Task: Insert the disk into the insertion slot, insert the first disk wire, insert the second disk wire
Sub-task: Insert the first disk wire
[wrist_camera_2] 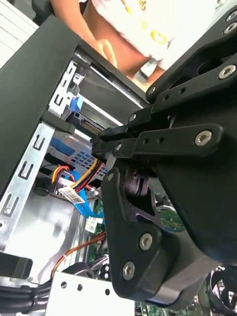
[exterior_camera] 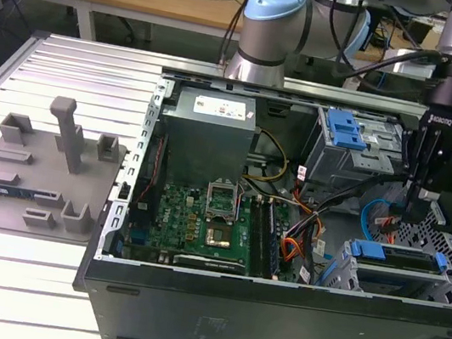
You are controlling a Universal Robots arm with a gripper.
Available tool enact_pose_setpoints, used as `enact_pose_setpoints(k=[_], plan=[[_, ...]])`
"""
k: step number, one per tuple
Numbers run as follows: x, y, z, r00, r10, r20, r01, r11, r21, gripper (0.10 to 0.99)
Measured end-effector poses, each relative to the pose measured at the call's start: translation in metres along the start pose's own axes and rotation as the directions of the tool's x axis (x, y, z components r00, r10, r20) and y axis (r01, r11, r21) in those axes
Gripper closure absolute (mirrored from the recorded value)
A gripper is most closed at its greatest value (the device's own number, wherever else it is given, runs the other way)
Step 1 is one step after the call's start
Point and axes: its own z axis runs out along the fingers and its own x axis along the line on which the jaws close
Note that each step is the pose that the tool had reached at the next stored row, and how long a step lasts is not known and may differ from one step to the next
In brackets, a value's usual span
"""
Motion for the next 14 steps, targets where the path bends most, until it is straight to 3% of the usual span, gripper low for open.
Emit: enact_pose_setpoints(k=[1,2,3,4,6,7,8,10,14], plan=[[0.0004,0.0,0.0002,0.9999,0.0,0.016,0.0,1.0,-0.001,0.922],[0.0007,0.0,0.0004,0.9993,-0.001,0.0378,0.001,1.0,-0.002,0.922],[0.0014,-0.0001,0.0008,0.9967,-0.001,0.0807,0.002,1.0,-0.004,0.922],[0.0017,-0.0001,0.001,0.9948,-0.001,0.1018,0.002,1.0,-0.006,0.922],[0.0042,-0.0002,0.0,0.9912,-0.002,0.1321,0.003,1.0,-0.007,0.922],[0.0056,-0.0003,-0.0009,0.9901,-0.002,0.1403,0.003,1.0,-0.008,0.922],[0.0092,-0.0004,-0.0031,0.9873,-0.002,0.1586,0.004,0.9999,-0.009,0.922],[0.0135,-0.0006,-0.0049,0.985,-0.004,0.1727,0.006,0.9999,-0.014,0.922],[0.0232,-0.0013,-0.001,0.9804,-0.005,0.1969,0.009,0.9998,-0.019,0.922]])
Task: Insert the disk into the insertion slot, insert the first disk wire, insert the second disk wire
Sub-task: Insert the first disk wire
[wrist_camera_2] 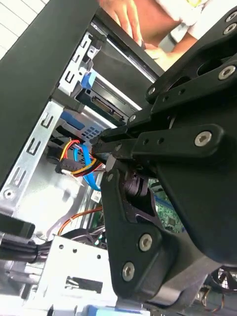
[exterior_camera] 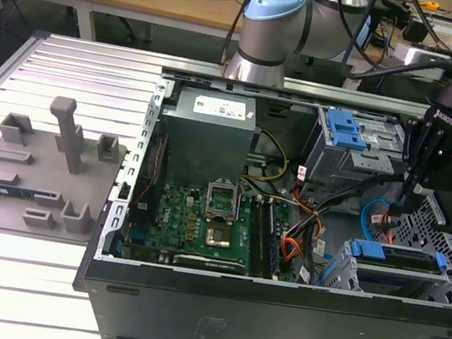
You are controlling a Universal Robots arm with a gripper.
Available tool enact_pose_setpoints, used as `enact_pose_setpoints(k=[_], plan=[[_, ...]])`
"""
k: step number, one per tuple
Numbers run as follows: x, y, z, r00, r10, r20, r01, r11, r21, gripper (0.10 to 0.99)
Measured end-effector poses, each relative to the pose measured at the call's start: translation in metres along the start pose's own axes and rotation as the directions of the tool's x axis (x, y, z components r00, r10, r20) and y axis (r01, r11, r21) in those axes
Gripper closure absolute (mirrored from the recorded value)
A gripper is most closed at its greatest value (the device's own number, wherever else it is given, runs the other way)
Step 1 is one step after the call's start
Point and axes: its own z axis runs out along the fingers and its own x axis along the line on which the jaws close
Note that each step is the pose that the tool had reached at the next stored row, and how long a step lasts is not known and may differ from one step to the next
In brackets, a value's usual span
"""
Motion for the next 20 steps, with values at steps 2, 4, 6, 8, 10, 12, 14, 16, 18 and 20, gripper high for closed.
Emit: enact_pose_setpoints(k=[2,4,6,8,10,12,14,16,18,20], plan=[[0.0066,-0.0004,0.0017,1.0,-0.001,0.0067,0.001,1.0,-0.003,0.922],[0.0162,-0.001,0.0043,0.9999,-0.002,0.0129,0.002,1.0,-0.007,0.922],[0.0256,-0.0017,0.0069,0.9998,-0.003,0.0201,0.003,0.9999,-0.009,0.922],[0.0296,-0.0036,0.008,0.9996,-0.005,0.029,0.005,0.9999,-0.015,0.922],[0.0312,-0.0077,0.0085,0.9993,-0.009,0.035,0.011,0.9995,-0.03,0.922],[0.032,-0.0104,0.0088,0.9992,-0.012,0.0387,0.014,0.9992,-0.039,0.922],[0.0355,-0.0121,0.0099,0.9988,-0.012,0.0485,0.014,0.999,-0.042,0.922],[0.0383,-0.0124,0.0107,0.9983,-0.011,0.0568,0.013,0.999,-0.043,0.922],[0.0417,-0.0133,0.0118,0.9976,-0.007,0.0688,0.01,0.9991,-0.042,0.922],[0.0417,-0.0136,0.0119,0.9966,-0.003,0.0817,0.006,0.9995,-0.032,0.922]])
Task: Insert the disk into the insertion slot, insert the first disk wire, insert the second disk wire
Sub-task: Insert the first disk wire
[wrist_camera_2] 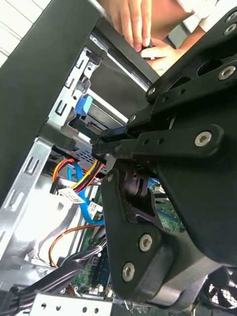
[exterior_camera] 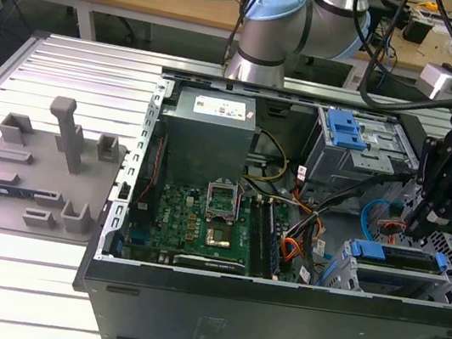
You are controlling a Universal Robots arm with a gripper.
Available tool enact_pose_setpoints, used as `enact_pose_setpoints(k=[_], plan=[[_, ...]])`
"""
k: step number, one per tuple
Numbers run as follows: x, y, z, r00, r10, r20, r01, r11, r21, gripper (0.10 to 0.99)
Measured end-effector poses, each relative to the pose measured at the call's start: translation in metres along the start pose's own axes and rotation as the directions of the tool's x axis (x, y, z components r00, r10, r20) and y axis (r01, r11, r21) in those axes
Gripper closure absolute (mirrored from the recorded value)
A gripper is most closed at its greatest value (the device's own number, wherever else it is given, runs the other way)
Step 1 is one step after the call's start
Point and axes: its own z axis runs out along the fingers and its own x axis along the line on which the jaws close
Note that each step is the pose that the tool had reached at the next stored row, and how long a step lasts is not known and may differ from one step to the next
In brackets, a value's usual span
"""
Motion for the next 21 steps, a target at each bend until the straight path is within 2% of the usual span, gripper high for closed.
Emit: enact_pose_setpoints(k=[1,2,3,10,16,19,21], plan=[[0.0,0.0,0.0,1.0,0.002,0.0088,-0.002,1.0,0.006,0.922],[0.0,0.0,0.0,0.9997,0.007,0.0244,-0.007,0.9998,0.016,0.922],[-0.0002,-0.0001,0.0,0.9995,0.012,0.0277,-0.013,0.9998,0.018,0.922],[-0.0004,0.001,0.0,0.9979,0.053,0.0371,-0.054,0.9984,0.016,0.922],[-0.0004,0.0012,0.0,0.9977,0.057,0.0377,-0.057,0.9982,0.015,0.922],[0.0017,0.0032,0.0002,0.9976,0.058,0.0382,-0.059,0.998,0.021,0.922],[0.0065,0.0054,-0.0006,0.9975,0.059,0.0395,-0.06,0.9978,0.028,0.922]])
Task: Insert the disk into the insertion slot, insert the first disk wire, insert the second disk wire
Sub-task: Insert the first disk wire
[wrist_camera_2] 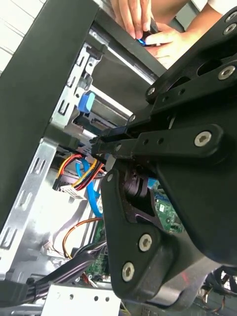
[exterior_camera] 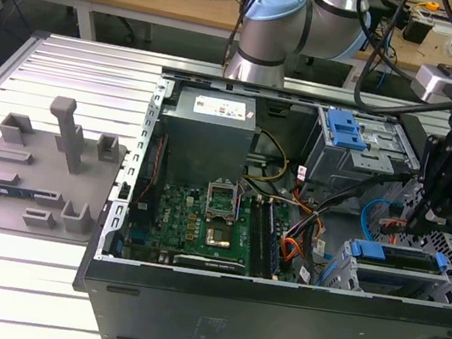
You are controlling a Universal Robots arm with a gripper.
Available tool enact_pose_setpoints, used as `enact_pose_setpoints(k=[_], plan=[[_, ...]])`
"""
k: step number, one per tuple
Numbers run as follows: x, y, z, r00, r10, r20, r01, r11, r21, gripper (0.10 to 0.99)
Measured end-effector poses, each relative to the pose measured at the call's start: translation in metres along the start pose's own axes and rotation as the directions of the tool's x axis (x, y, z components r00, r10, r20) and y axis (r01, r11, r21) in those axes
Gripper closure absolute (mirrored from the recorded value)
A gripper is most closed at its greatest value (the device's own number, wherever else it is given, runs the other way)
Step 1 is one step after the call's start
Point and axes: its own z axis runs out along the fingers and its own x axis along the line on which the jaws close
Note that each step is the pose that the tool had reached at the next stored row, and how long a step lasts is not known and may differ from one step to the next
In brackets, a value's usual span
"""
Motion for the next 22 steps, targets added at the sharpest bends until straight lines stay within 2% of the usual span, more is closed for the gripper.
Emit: enact_pose_setpoints(k=[3,4,5,6,8,9,10,11,15,16,19,22], plan=[[0.0026,-0.0001,-0.0075,1.0,0.0,0.0001,0.0,1.0,0.001,0.922],[0.0039,0.0001,-0.0079,1.0,0.0,0.0015,0.0,1.0,0.0,0.922],[0.0116,-0.0001,-0.0064,1.0,-0.001,0.0096,0.001,1.0,-0.001,0.922],[0.0191,-0.0009,-0.005,0.9993,-0.002,0.037,0.002,1.0,-0.003,0.922],[0.0208,-0.0012,-0.0047,0.9986,-0.002,0.0532,0.003,1.0,-0.005,0.922],[0.0222,-0.0013,-0.0044,0.9978,-0.003,0.0666,0.004,1.0,-0.006,0.922],[0.0228,-0.0014,-0.0042,0.9974,-0.003,0.0721,0.004,1.0,-0.007,0.922],[0.0232,-0.0015,-0.0042,0.9971,-0.004,0.0754,0.004,1.0,-0.007,0.922],[0.0234,-0.0014,-0.0041,0.9971,-0.004,0.0759,0.004,1.0,-0.007,0.922],[0.0239,-0.0015,-0.0041,0.9967,-0.004,0.0816,0.004,1.0,-0.007,0.922],[0.0259,-0.0018,-0.0037,0.9937,-0.004,0.1116,0.005,0.9999,-0.01,0.922],[0.0261,-0.0018,-0.0036,0.9936,-0.004,0.1128,0.006,0.9999,-0.01,0.922]])
